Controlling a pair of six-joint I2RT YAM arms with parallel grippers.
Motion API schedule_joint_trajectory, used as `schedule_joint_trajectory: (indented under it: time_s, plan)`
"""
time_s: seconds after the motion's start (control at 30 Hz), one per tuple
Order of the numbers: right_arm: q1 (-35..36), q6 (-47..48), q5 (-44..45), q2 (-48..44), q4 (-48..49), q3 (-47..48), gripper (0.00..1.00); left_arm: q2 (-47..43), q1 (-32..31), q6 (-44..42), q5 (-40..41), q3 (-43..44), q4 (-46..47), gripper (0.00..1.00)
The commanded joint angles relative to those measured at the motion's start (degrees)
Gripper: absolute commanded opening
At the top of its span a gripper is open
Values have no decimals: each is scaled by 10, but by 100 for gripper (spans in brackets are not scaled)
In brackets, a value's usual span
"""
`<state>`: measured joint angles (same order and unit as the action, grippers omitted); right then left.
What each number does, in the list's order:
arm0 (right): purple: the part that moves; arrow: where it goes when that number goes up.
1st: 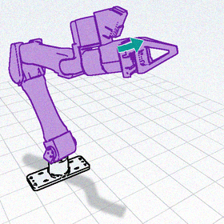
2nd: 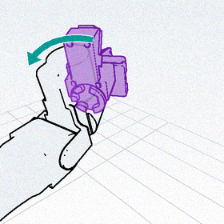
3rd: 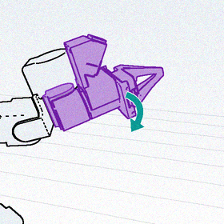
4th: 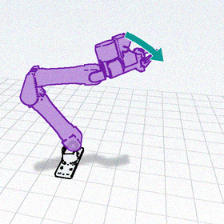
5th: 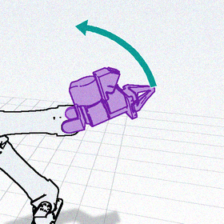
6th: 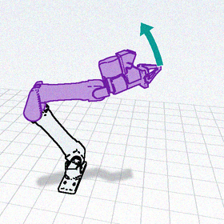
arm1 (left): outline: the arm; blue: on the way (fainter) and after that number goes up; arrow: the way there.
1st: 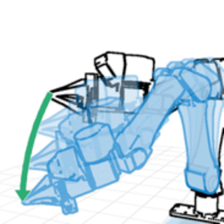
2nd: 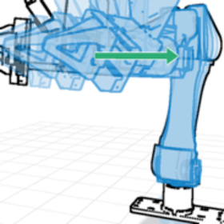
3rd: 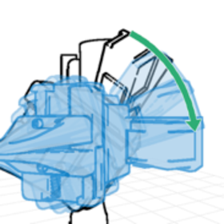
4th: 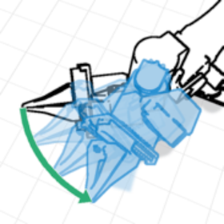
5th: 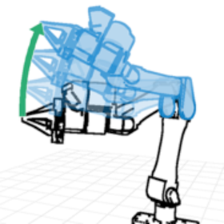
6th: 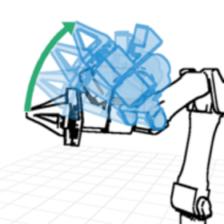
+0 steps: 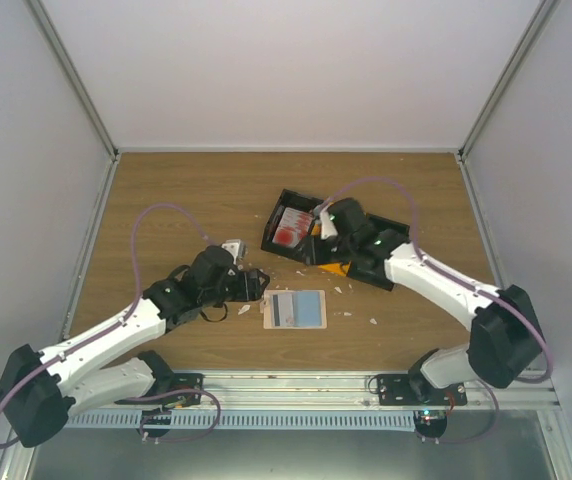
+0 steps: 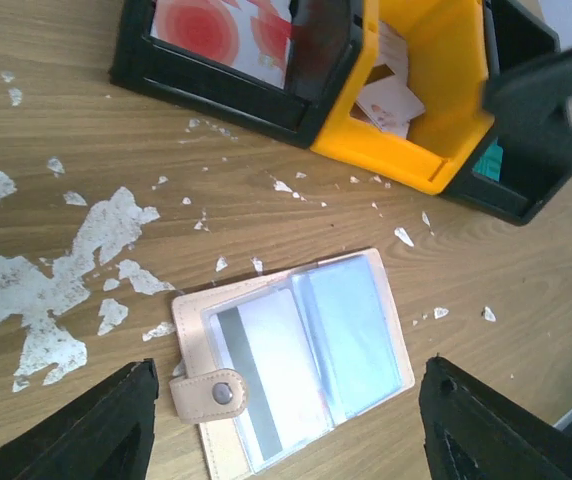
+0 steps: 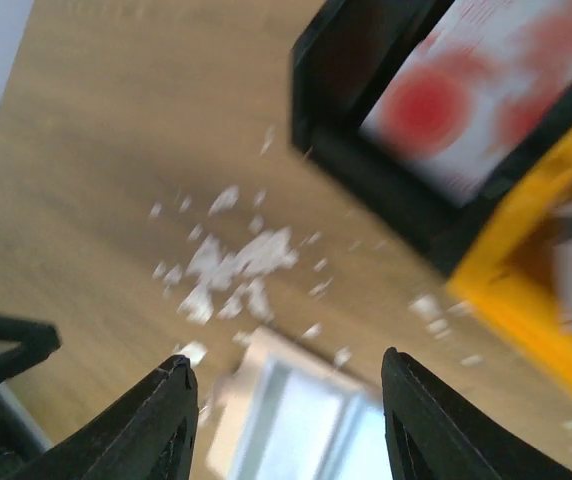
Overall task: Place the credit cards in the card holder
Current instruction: Turn over the card slot in the card holder, then pick up the credit card from the storage box.
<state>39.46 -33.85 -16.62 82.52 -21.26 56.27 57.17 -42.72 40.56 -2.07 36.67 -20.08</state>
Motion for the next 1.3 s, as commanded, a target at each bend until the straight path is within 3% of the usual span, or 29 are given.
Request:
schedule_joint_trajectory:
  time_s: [0.0,0.23,0.5,0.8,1.13,1.27]
  plan:
    - [-71,115,66,-31,-81,47,52,-11,24,-23,-1,26,-3,74]
    - [-120,240,57,21,-110,165,55,29,72,-8,-40,45,19,81]
    - [-121,336,50,170,-155,299,53,130,113,3,-89,72,96,76]
    - [-132,456,56,173,-184,243,50,207,123,-4,-134,76,138,72]
    - [-113,471,93,187,-169,174,70,237,124,-6,-159,67,160,72]
    - [-113,462,125,199,-172,177,72,251,125,-9,-170,67,167,72]
